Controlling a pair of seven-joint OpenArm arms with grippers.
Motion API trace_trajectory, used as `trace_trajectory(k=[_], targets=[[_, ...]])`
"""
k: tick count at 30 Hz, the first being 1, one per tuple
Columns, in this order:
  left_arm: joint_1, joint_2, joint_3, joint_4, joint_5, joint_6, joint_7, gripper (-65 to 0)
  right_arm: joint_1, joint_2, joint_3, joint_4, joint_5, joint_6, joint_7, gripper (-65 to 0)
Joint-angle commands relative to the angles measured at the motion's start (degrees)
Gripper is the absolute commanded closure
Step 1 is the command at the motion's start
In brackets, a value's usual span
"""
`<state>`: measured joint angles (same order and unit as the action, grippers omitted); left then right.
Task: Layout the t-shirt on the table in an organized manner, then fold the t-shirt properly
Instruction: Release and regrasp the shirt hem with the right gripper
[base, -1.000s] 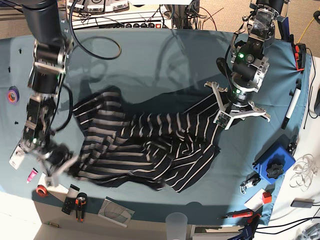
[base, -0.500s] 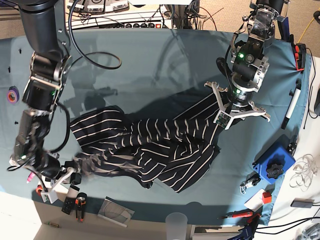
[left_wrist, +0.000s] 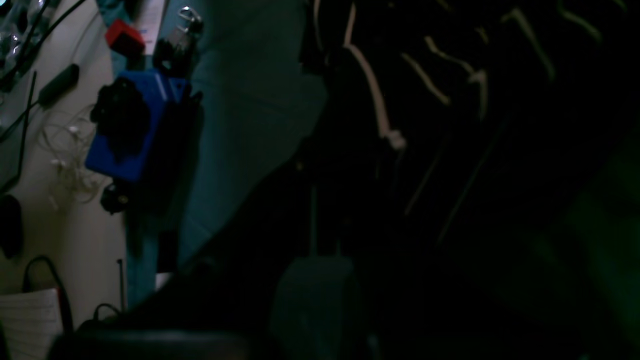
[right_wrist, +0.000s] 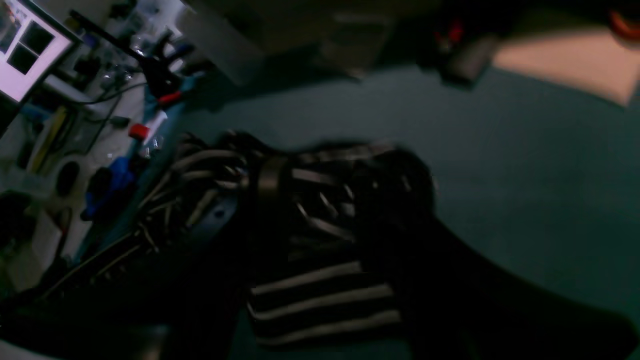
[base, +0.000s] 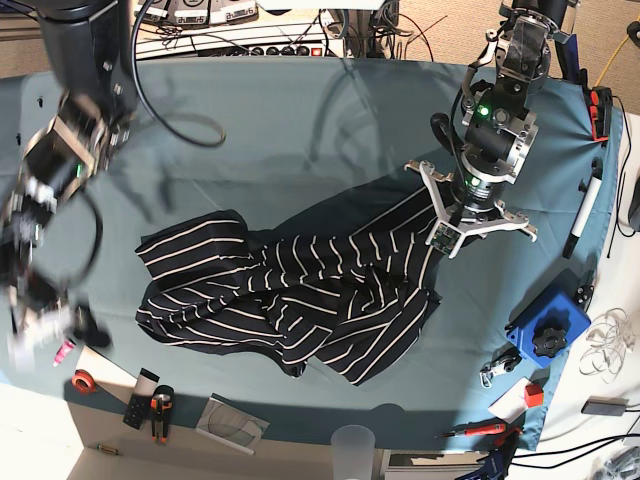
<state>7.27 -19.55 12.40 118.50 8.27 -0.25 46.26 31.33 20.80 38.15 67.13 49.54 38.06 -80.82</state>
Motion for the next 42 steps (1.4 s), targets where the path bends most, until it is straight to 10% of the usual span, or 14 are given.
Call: trace_trajectory(k=[1,7,37,42], targets=[[-0.6,-0.3,-0.2,1.1,0.4,0.4,-1.3,0.0,-0.4,1.0,0.7,0.8,1.1,0.3,0.8,-21.0],[-0.6,-0.3,-0.2,1.1,0.4,0.4,-1.3,0.0,-11.6,0.7,0.9,0.8,-10.2,0.2,8.5,-21.0],[-0.6,-0.3,-0.2,1.1,0.4,0.4,-1.3,0.0,-14.4,-10.4,-2.8,0.7,-18.2,-1.1,24.2,-21.1],[-0.6,-0.3,-0.2,1.1,0.4,0.4,-1.2,0.0,-14.3,-10.5,-9.6,0.7,-25.4,-8.9,31.6,-21.1]])
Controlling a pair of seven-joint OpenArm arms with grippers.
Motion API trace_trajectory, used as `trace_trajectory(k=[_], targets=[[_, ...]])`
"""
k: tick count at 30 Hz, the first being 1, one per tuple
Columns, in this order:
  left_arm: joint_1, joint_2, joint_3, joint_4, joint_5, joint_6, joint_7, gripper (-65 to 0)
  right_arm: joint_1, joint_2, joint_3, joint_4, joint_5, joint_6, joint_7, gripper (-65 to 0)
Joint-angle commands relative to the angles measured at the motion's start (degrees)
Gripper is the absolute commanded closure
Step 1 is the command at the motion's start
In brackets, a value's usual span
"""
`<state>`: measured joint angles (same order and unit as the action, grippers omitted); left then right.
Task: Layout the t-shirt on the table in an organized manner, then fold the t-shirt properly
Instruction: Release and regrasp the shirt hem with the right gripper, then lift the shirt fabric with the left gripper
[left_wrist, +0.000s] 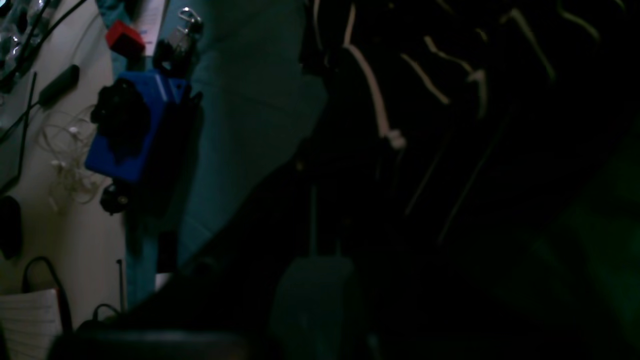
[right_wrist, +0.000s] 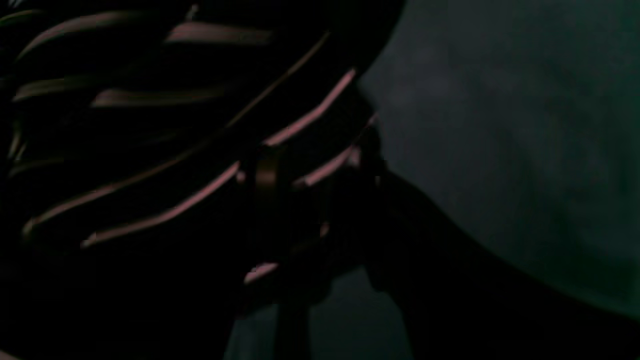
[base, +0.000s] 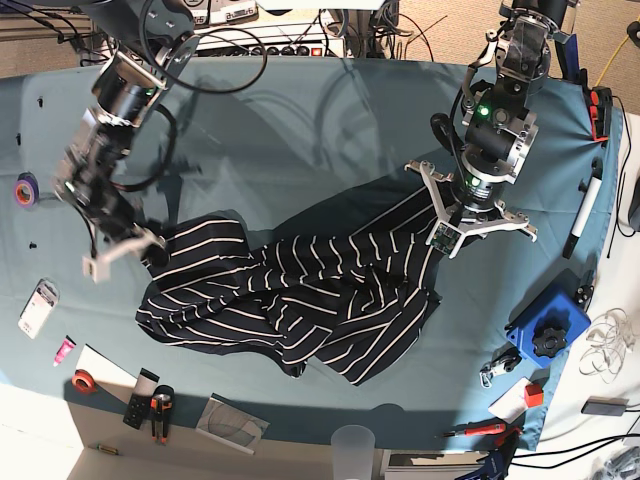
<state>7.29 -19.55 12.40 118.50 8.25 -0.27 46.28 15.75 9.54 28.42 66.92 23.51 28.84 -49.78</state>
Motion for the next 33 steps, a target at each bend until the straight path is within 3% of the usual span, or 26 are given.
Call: trace_trajectory(k=[1,7,13,15,17,18,19,23,28,33], targets=[[-0.6,-0.3,-0.2,1.1,0.5,0.4,-1.3,0.0,1.3,0.8,-1.4,0.9,-0.6,-0.7,0.6,-21.1],[-0.6,-0.3,-0.2,1.1,0.5,0.4,-1.3,0.0,1.4,0.7,-8.4,0.9,-4.3,-6.0,-0.9,-21.1],[-0.6,-0.3,-0.2,1.1,0.5,0.4,-1.3,0.0,1.4,0.2,-8.9,0.9,-8.6,-8.8,-2.3,-21.0],[-0.6,-0.3,-0.2,1.1,0.5,0.4,-1.2,0.0,1.4,0.2,-8.8,0.9,-8.6,-8.8,-3.6,-16.7],[-0.6,-0.3,-0.2,1.1,0.5,0.4,-1.1,0.0,1.4,0.2,-8.8,0.9,-8.6,-8.7,-4.7,-3.2],[-0.6,-0.3,-0.2,1.1,0.5,0.4,-1.1,0.0,1.4,0.2,-8.8,0.9,-8.6,-8.7,-4.6,0.0],[-0.6,-0.3,-0.2,1.1,0.5,0.4,-1.1,0.0,1.4,0.2,-8.8,1.0,-8.6,-8.7,-4.2,0.0],[-0.8,-0.3,-0.2,1.1,1.5,0.4,-1.4,-15.8,1.6,0.2,-8.8,4.6,-7.8,-4.3,-1.9,0.0],[-0.8,-0.3,-0.2,1.1,8.2,0.5,-2.6,-16.0,4.5,1.8,-8.8,14.3,0.5,-2.4,-1.2,0.0],[-0.7,-0.3,-0.2,1.1,8.7,0.5,-2.6,-16.0,12.0,3.2,-7.1,18.6,1.1,-2.2,-3.2,0.0]])
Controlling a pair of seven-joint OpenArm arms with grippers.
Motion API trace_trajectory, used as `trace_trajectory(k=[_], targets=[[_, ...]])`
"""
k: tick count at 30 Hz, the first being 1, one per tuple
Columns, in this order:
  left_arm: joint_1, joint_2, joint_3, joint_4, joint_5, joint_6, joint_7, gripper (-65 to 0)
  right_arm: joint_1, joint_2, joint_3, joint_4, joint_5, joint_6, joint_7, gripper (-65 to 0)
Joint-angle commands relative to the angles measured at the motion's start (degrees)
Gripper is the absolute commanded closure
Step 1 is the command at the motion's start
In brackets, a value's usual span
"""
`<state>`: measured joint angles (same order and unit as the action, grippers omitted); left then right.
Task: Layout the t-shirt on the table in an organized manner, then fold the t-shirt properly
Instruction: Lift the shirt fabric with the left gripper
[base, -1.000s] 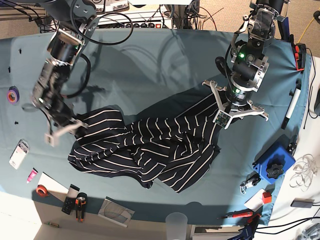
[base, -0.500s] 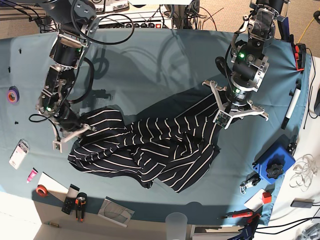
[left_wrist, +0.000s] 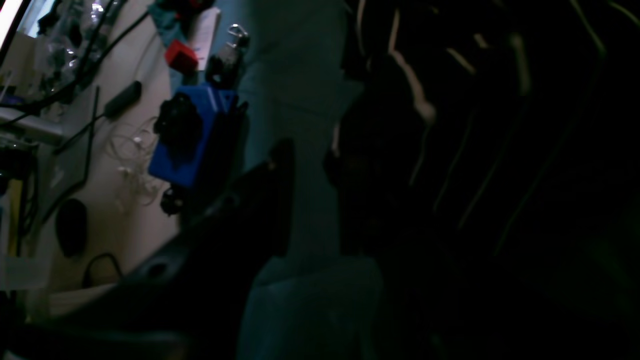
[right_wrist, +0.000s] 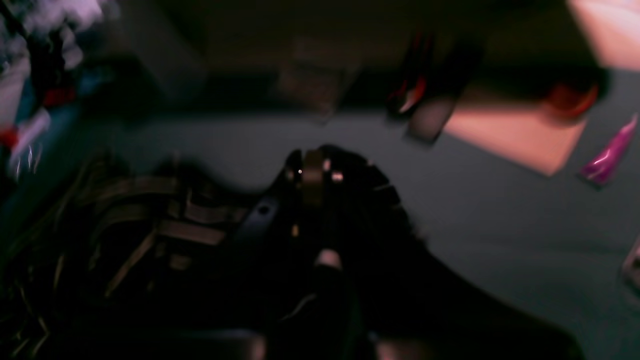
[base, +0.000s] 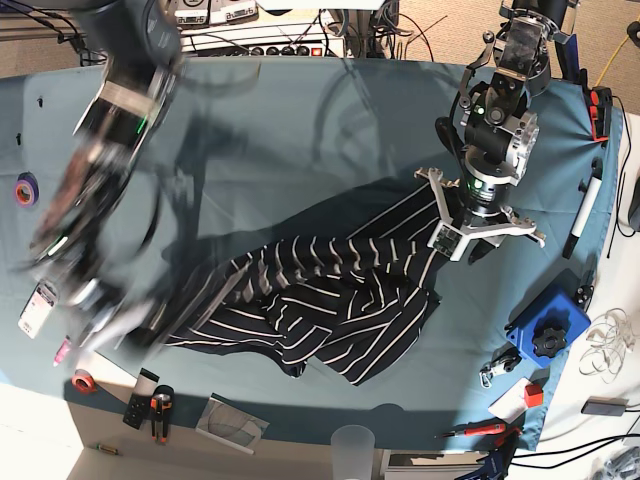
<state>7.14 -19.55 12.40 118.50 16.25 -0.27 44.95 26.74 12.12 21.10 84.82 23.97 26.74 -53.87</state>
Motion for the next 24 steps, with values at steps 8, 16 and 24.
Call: trace_trajectory(k=[8,16,24], targets=[[-0.6,-0.3,-0.2,1.1,0.7,0.4,0.8,-16.1,8.7,1.2,4.1,0.6,-0.2,-0.1,1.2,0.0],[1.0,-0.9,-0.2,1.1,0.0,-1.8,3.5,-34.2,9.0,3.1,7.7,0.6,-1.1,-0.1,2.3,0.0],[4.4,-0.9,-0.2,1.1,-10.5,-7.3,2.9,-34.2,8.8,6.0,8.3,0.0,-0.9,-0.2,0.3,0.0]])
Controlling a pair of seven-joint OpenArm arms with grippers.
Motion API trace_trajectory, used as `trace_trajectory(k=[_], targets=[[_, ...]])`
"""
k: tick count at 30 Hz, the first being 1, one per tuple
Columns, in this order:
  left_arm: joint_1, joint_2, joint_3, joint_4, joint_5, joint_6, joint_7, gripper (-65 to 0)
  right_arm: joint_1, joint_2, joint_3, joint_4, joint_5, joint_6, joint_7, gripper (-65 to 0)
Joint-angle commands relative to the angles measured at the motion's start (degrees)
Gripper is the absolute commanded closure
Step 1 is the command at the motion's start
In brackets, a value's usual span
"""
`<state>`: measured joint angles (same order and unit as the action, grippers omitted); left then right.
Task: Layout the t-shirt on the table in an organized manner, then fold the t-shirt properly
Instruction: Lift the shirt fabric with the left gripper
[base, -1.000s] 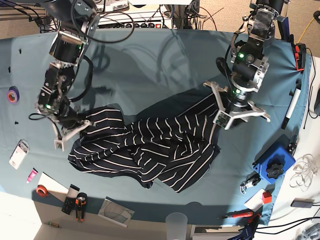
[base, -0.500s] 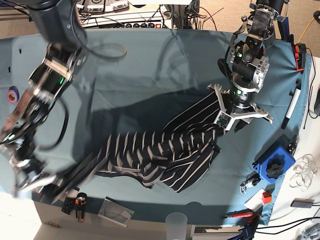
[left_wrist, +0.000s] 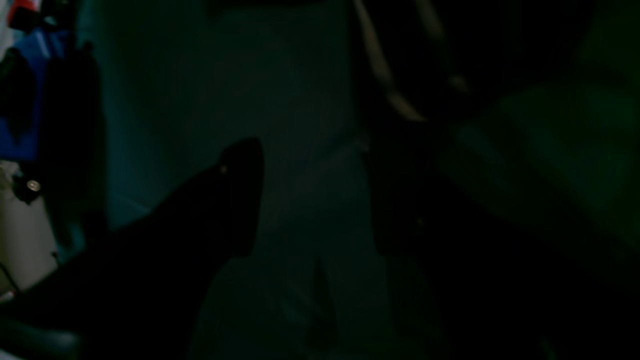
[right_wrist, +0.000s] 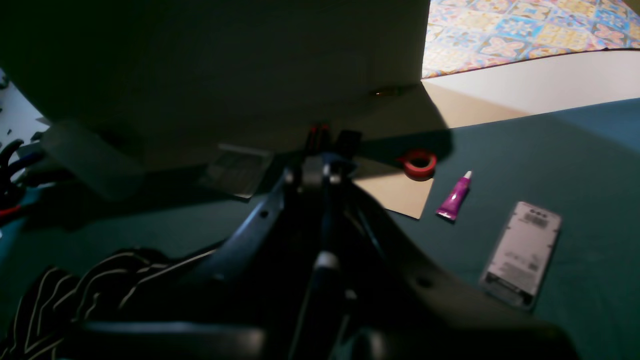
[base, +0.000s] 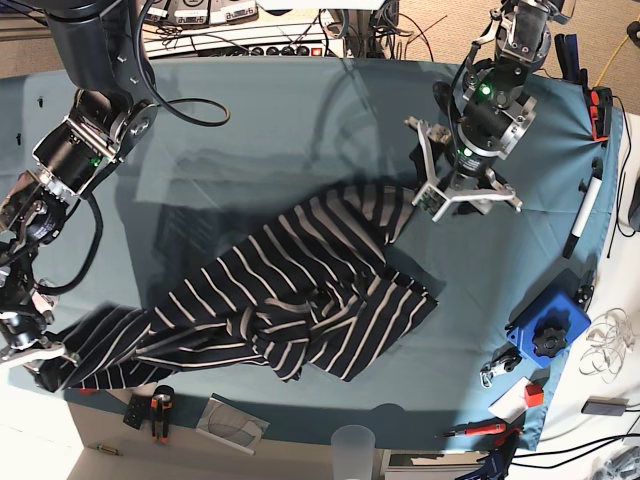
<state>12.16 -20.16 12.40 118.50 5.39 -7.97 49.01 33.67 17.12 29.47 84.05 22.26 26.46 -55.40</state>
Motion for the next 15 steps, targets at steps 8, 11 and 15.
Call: trace_trajectory(k=[8,11,15], targets=[[-0.6,-0.3,-0.2,-1.7,0.5,-4.7,-1.6,-34.2,1.9,1.0,-0.2,-0.2,0.9,0.1,1.6,0.0],[-0.6,0.0,-0.2,-3.0,0.6,-7.2,-3.2,-34.2,1.9,1.0,-0.2,-0.2,0.9,0.1,1.4,0.0],[-0.6,0.2,-0.2,-3.0,0.6,-8.7,-7.2,-34.2,1.9,1.0,-0.2,-0.2,0.9,0.1,1.2,0.0]])
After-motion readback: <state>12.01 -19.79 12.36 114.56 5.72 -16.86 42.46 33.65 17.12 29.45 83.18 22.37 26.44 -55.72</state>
